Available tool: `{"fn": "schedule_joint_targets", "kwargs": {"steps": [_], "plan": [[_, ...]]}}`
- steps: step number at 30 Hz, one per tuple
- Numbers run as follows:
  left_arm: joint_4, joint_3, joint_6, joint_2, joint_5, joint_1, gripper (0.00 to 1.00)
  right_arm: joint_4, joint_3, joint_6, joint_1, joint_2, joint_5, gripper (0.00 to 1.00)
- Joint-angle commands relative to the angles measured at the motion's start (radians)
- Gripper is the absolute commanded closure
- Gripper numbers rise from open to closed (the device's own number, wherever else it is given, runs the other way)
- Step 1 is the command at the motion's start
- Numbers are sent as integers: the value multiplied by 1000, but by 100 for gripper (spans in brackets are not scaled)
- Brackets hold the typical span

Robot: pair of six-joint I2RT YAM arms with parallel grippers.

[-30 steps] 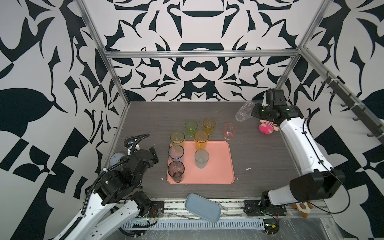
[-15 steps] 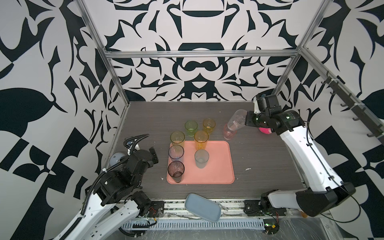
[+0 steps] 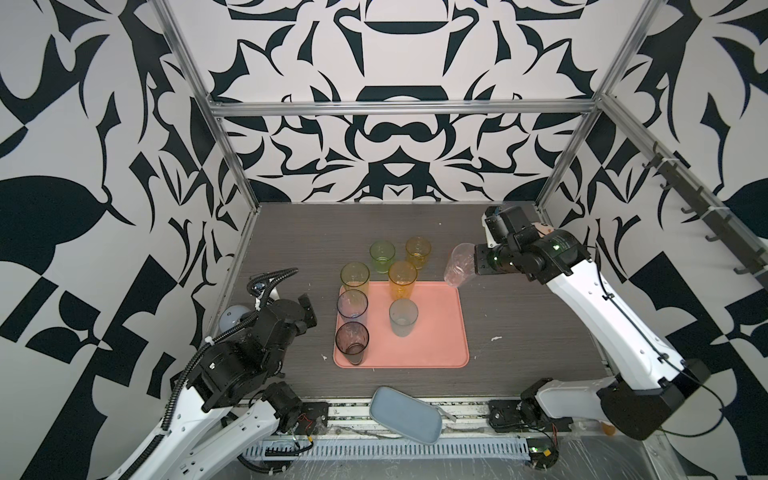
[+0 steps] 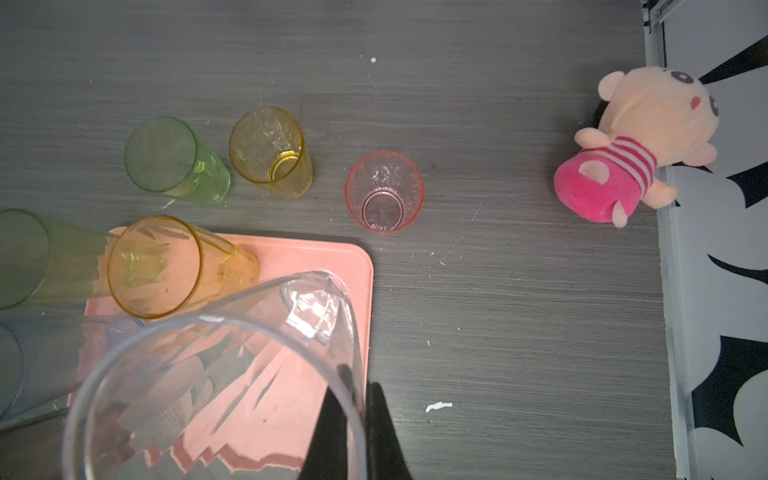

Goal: Place the glasses into the tray
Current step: 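Carry the clear glass with the right gripper over the pink tray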

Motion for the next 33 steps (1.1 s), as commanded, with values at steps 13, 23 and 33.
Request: {"fn": "schedule_joint_targets", "kwargs": {"steps": [13,23,33], "plan": [[-7,-23,-14,-8,0,-3,1,-30,-134,118,133,-71,53,100],[-8,-23,-13,-10,0,-2,1,-10,-225,202,250,-73,51,100],[-6,-23,-12,-11,3,-3,1,44,-307,301,390,-67,56,100]]}}
